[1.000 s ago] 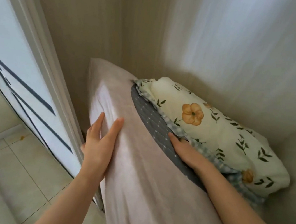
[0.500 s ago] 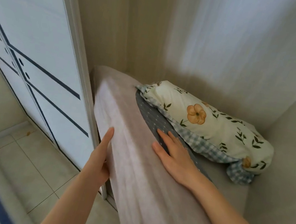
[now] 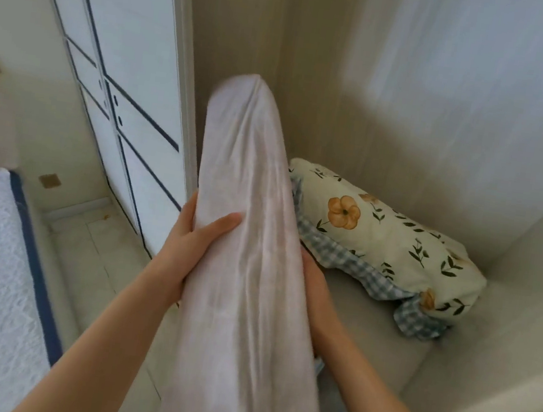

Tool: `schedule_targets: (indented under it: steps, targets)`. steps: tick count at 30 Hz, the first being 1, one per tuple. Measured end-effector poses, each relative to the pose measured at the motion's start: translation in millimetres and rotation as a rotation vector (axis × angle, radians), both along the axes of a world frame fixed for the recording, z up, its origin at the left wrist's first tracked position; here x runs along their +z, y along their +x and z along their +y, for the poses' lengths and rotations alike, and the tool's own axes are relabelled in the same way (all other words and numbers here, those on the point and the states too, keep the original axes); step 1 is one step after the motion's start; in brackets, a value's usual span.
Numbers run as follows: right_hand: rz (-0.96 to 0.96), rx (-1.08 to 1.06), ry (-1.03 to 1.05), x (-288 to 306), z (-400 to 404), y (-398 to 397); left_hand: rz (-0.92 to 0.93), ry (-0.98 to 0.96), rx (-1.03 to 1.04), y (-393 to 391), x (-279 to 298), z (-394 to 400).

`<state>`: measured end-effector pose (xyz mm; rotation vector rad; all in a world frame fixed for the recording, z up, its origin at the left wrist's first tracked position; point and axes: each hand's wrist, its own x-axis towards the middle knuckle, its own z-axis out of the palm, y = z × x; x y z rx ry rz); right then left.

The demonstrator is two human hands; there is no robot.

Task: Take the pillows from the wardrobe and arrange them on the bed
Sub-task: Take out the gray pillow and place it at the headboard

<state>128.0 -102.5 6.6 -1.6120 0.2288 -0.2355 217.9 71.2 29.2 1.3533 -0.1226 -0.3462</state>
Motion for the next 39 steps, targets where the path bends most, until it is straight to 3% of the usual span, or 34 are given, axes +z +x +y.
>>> schedule_targets:
  steps: [8, 18, 29, 39]
  targets:
    - [0.056, 0.233, 0.011, -63, 15, -97, -0.071, 0.183, 0.225, -134, -40, 24]
    - [-0.028, 0.34, 0.184, -68, 32, -170, -0.258, 0.221, 0.362, -240, -47, 44]
    - [-0.069, 0.52, 0.194, -56, 74, -176, -0.314, 0.213, 0.582, -286, -61, 83]
    - [0.044, 0.69, 0.107, -82, 131, -111, -0.212, 0.15, 0.763, -261, -89, 131]
